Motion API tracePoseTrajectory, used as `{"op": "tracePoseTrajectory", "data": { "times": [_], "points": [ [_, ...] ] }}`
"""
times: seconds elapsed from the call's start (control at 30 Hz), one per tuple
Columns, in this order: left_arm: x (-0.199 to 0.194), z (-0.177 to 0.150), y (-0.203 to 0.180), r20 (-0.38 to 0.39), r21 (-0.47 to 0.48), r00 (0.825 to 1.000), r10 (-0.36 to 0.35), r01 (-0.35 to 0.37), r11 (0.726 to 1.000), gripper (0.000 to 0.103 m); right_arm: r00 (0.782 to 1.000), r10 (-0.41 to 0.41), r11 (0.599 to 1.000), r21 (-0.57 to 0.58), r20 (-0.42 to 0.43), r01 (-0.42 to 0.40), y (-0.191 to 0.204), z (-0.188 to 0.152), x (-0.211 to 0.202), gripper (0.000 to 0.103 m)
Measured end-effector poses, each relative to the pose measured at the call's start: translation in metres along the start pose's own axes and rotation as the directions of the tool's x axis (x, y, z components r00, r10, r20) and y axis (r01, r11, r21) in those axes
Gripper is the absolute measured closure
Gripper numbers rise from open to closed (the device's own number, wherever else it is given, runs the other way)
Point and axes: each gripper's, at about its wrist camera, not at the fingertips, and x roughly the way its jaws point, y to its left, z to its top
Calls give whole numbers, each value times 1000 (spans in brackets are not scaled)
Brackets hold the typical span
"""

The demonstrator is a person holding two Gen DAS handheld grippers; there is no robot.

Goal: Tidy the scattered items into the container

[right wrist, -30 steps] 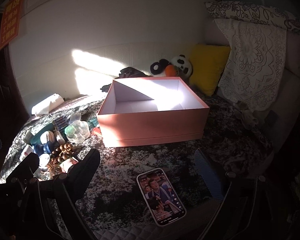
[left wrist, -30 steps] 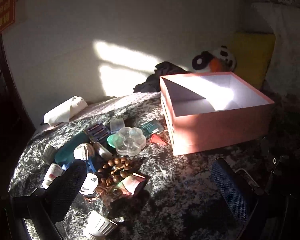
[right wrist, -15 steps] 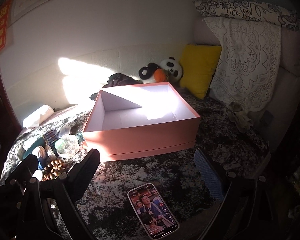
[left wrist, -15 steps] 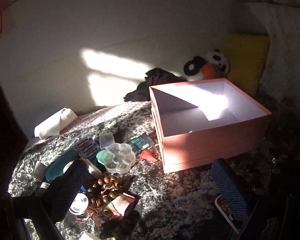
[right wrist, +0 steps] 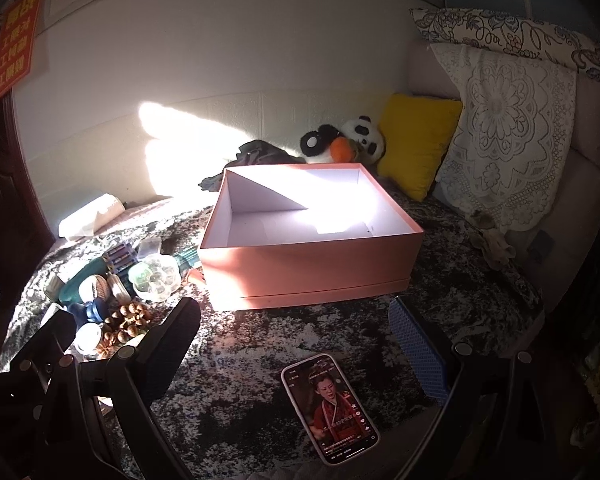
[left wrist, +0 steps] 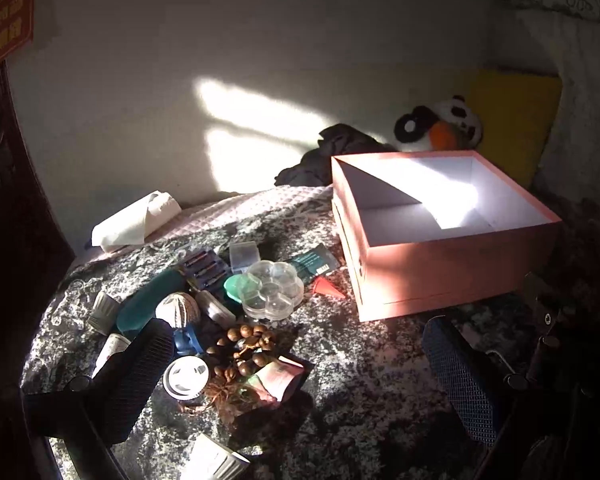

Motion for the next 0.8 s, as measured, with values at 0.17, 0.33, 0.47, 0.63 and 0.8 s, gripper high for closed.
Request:
{"op": "tracePoseTrajectory", "data": {
  "times": [0.17,0.33,0.47,0.63,0.8],
  "points": [
    [-18,-31,43,-35,-22,997,73,-73,997,0,996,82,995,-59,-24,-83,44,-23,-10,6],
    [-34,-58,96,-71,-82,988,135,-141,987,0,983,171,974,-139,-59,-178,97,-50,-15,6],
    [-38,-79,144,-107,-164,975,194,-210,964,0,969,227,949,-200,-102,-244,136,-74,-14,6],
    [-23,-109,182,-186,-226,962,200,-240,944,0,940,289,908,-261,-180,-329,164,-107,2,6],
    [4,-131,163,-223,-172,971,82,-122,977,0,932,281,911,-243,-229,-334,156,-116,29,6]
  ]
}}
